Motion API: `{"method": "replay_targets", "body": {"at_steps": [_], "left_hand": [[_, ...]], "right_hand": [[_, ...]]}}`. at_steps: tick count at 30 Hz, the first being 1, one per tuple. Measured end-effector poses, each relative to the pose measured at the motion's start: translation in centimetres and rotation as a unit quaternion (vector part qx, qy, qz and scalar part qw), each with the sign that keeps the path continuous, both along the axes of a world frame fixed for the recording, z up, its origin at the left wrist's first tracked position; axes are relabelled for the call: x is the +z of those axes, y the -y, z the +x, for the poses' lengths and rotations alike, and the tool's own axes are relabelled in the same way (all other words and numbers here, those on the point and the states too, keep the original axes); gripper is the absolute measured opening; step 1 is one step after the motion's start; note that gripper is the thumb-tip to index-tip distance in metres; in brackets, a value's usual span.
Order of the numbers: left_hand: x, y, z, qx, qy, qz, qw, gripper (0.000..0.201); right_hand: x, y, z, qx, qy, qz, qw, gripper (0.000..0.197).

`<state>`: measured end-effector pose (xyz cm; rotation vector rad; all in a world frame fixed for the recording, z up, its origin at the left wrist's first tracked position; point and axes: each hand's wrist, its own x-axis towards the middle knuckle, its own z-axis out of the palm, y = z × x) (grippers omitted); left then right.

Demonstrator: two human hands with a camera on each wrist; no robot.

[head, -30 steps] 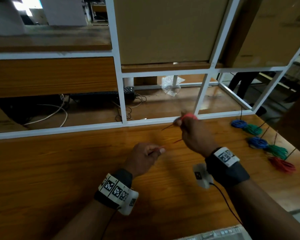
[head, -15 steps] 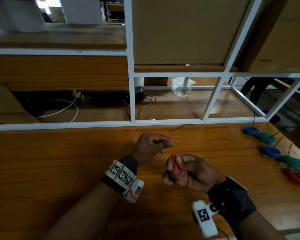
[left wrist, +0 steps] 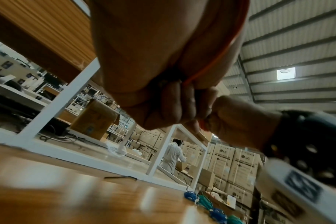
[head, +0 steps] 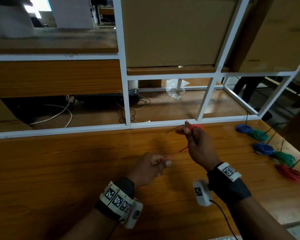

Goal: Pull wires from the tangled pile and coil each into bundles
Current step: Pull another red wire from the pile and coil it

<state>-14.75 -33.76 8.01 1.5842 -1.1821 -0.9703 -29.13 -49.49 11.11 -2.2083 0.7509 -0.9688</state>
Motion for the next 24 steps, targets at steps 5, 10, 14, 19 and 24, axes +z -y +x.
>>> {"method": "replay_targets", "body": {"at_steps": [5, 10, 14, 19, 24], "left_hand": [[1.6, -0.2, 1.3, -0.074, 0.018, 0.036, 0.996, 0.024], [2.4, -0.2, 2.6, -0.08, 0.057, 0.038, 0.994, 0.019], [3.1, 0.6, 4.0, -0.044, 0.068, -0.006, 0.997, 0.017], [3.4, 1.8, 2.9, -0.043, 0.023, -0.04, 0.998, 0.019], [3.0, 2.3, 1.6, -0.049, -0.056, -0.071, 0.995, 0.016]], "right_hand": [[-3.1, 0.6, -0.3, 0.044, -0.133, -0.132, 0.981, 0.022], [-3.6, 0.9, -2.1, 0.146, -0.301, 0.024, 0.942, 0.033], [-1.7, -1.7, -3.5, 0.336, -0.316, 0.339, 0.82, 0.055], [-0.9, -3.4, -3.4, 0.461, -0.142, 0.496, 0.722, 0.036], [0.8, -3.9, -1.5, 0.503, 0.172, 0.631, 0.565, 0.031]]}}
